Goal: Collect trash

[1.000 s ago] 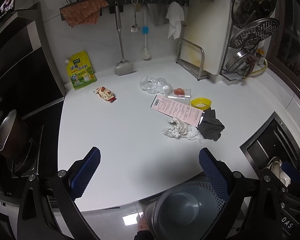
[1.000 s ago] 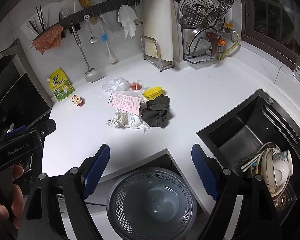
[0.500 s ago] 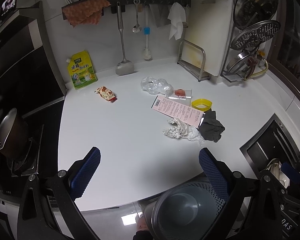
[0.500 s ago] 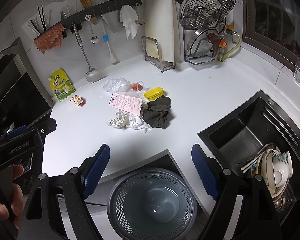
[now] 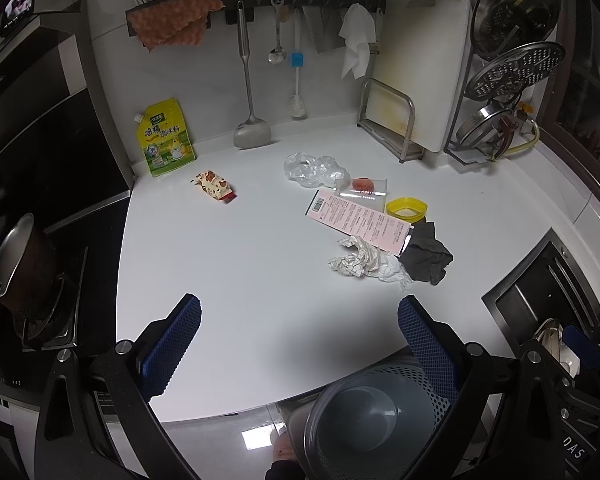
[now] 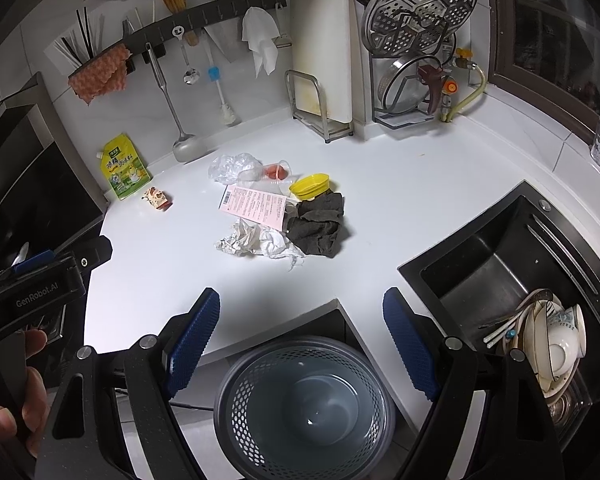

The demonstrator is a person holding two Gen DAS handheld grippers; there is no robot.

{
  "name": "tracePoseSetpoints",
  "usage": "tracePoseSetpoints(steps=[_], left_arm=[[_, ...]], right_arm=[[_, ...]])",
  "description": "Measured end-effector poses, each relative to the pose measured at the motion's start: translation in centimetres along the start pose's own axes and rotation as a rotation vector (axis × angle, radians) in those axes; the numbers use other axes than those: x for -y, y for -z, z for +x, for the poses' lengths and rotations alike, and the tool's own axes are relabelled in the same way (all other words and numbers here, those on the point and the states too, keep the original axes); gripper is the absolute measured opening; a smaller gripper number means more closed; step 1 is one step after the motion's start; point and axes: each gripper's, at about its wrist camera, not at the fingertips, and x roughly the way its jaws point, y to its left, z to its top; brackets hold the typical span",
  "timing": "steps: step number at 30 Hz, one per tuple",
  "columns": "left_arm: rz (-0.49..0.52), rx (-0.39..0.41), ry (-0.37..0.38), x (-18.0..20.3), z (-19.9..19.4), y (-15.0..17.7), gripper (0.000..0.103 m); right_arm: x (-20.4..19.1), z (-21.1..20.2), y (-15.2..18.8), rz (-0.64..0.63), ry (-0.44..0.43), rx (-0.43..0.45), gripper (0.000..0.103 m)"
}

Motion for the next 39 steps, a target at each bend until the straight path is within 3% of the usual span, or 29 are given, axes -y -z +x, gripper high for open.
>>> tracePoseSetpoints(steps=[15,27,39], left_arm=[[-0.052,-0.054,-0.059,-5.1,6.1,0.0,0.097],[-0.097,-0.070,-0.114,-10.5,16.1,-4.9,0.097],[-0.090,-0.085,-0.097,-10.5,21.8,-7.2,0.097]], right_arm=[[-0.3,5.7,-0.7,0.000,0.003,-0.054,0.080],[0.9,15.1,-7.5,0.006,0.057,-0.019,0.080],[2.6,23.7,-11.4,-0.073,0.042,-0.074,0.080]])
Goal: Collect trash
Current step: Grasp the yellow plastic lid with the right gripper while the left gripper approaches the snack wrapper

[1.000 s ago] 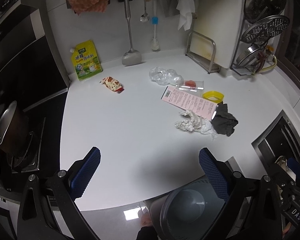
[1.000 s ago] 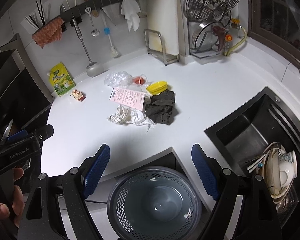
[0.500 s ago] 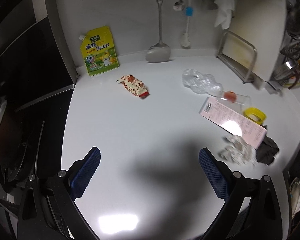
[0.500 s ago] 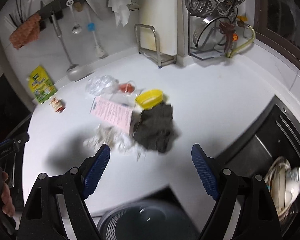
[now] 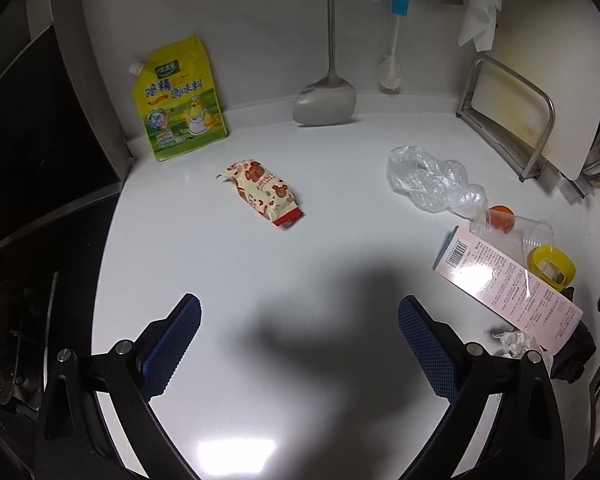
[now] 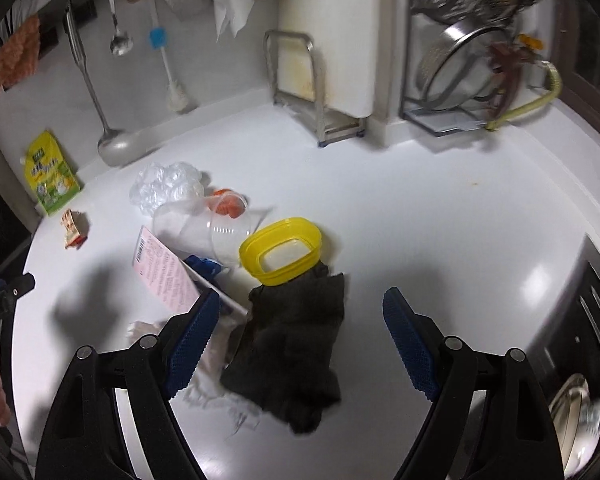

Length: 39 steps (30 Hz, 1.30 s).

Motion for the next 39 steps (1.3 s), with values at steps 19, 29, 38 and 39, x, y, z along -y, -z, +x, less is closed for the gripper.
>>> tracePoseSetpoints(steps=[19,29,38,39], left_arm=[[0.012,-0.035,0.016,1.3,2.9,-0.3,0.097],[0.006,-0.029,0.010,0.9,3.3,-0.9,0.097],[0.002,-0.025,0.004,0.4,4.0,-1.4,0.097],[0.000,-0.025,0.003,0.3,4.1,-1.5,0.097]], right_arm=[[-1.1,8.6,-4.1,-0.311,-0.084,-0.239,0.080],[-1.6,11.3,-5.0,-0.336,-0.115,-0.353,0.080],[-1.4,12.9,-5.2,-0.311,-0.115,-0.365,0.080],[-1.5,12.9,-5.2,-0.308,-0.115,-0.357,0.080]])
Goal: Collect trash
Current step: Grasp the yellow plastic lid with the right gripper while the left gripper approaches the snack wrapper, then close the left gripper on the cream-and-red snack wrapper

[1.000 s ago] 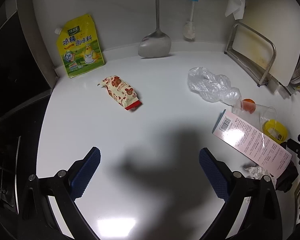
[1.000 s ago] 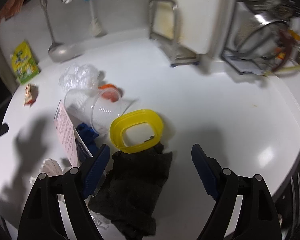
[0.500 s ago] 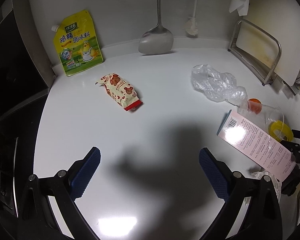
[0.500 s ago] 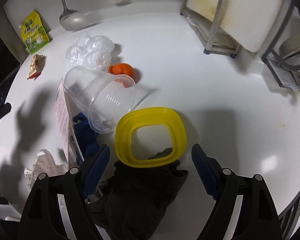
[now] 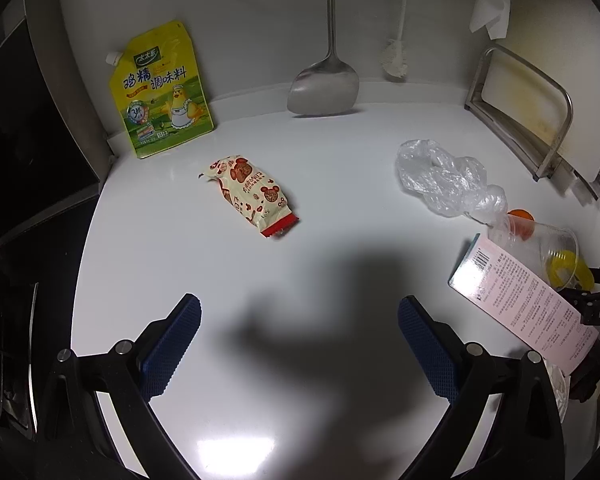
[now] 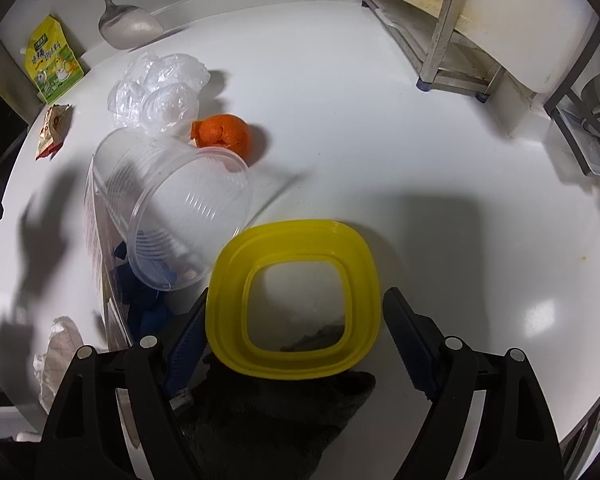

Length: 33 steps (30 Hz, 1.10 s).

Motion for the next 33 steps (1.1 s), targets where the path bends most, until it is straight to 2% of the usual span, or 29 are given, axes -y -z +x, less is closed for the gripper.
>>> tracePoseSetpoints(steps=[3,4,8,15,21,27,33], left_arm=[[-0.007,0.001,0.001,-0.3,0.3,-0.3,0.097],[-0.010,0.002,0.004,-0.3,0.4,-0.4,0.097],[-0.018,0.007,0.013,-0.6,0.6,-0.8,0.097],[-0.037,0.031,-0.003,-1.4,1.5,-1.8,0.097],[-0.105,0.083,-0.025,-3.1,2.7,-4.3,0.097],[-0.139,0.045,-0.073,-4.0,6.1,-6.3,0.097],[-0.181,0.017,-0.089,-5.0,8.4,-6.8,0.096]], right_arm=[[0.0,-0.1,-0.1,0.011,-0.012,0.025,0.074],[-0.1,-0.1,0.0,0.015,-0.020,0.025,0.066],[0.3,-0.4,0.3,0.042,-0.031,0.045,0.066],[3.0,-3.2,1.6,0.176,-0.028,0.157,0.066],[4.3,-6.0,3.5,0.243,0.008,0.224,0.066],[3.6,-7.7,5.4,0.301,0.004,0.263,0.066],[2.7,-7.9,7.4,0.325,0.006,0.258,0.066]])
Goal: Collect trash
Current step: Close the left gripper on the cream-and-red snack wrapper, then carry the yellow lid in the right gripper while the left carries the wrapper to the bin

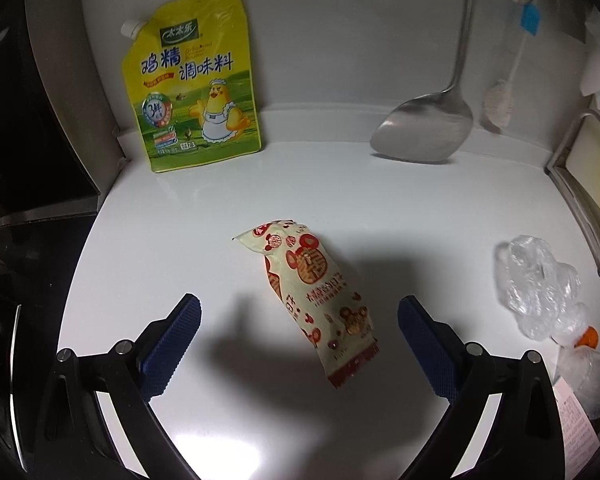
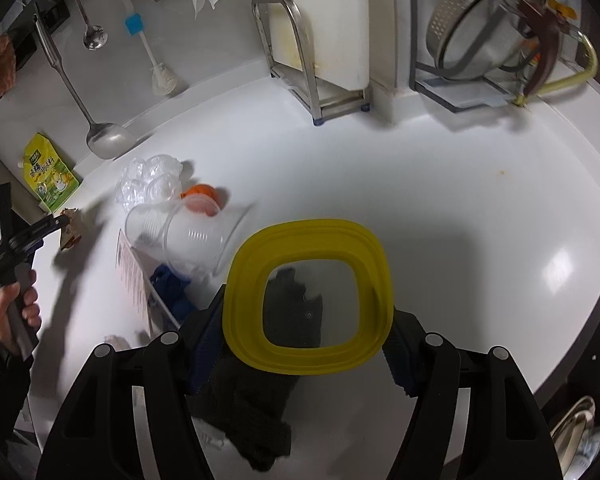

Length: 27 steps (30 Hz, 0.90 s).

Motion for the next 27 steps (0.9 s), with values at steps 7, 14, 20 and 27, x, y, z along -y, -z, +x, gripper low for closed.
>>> tracePoseSetpoints(steps=[7,14,20,27], left_arm=[[0.001,-0.034,-0.010,0.1,1.8,-0.4,0.075],[0.013,-0.061,0.031,0.1,2.3,0.0,0.028],[0.021,-0.033,0.091,-0.8,0.2,0.5,0.025],[0.092,0.014,0.133,-0.5,-6.0,3.1,0.025]], right_arm=[[0.1,-1.0,1.5,0.050,-0.023,0.012,0.066],[-0.4,-1.5,2.3,0.071,-0.048,0.018,0.066],[-1.1,-2.2,3.5,0.084,-0.061,0.024,0.066],[-1.8,-4.8,5.8,0.100,-0.070,0.060,0.066]])
